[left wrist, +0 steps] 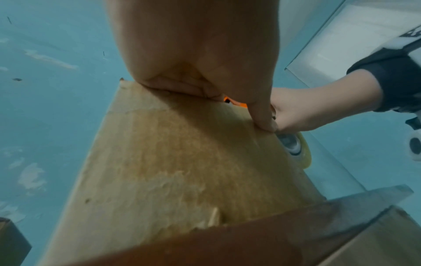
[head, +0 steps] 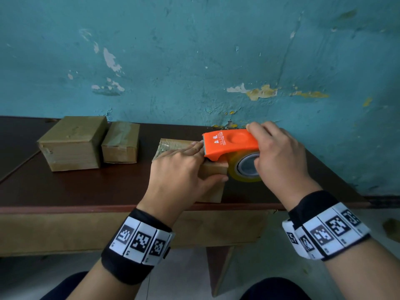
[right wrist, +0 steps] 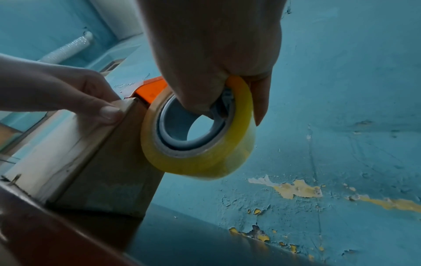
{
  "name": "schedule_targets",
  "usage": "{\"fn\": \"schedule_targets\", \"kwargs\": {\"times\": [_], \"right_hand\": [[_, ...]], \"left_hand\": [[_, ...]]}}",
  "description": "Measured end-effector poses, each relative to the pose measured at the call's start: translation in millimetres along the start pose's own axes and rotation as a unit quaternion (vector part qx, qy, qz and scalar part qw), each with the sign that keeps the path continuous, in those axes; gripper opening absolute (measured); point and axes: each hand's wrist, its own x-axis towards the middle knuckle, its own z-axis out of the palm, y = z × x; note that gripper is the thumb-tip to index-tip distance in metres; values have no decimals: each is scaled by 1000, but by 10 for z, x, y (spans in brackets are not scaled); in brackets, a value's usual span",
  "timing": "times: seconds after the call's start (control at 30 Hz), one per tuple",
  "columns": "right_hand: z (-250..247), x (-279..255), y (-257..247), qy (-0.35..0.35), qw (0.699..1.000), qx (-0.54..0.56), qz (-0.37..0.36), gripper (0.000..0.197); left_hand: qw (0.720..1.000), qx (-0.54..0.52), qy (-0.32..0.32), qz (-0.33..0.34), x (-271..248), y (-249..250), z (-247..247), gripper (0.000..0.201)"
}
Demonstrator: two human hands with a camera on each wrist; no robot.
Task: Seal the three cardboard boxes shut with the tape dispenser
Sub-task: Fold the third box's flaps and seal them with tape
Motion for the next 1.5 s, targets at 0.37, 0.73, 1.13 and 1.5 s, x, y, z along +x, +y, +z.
{"fn": "schedule_targets", "kwargs": {"times": [0.37, 0.73, 1.13, 1.5], "right_hand": [[-86, 28, -17, -18, 999, -25, 17, 52], [-72, -36, -16, -28, 998, -25, 48, 58], [-119, -26, -25, -27, 998, -15, 47, 49], [-158, -58, 56, -37, 998, 25, 46, 51]], "left_hand": [[999, 30, -37, -8, 24, 27, -137, 58], [999, 25, -19, -33, 13, 3, -73, 63], [999, 36, -23, -20, 18, -5, -75, 59], [999, 29, -26, -19, 16, -48, -28, 66]]}}
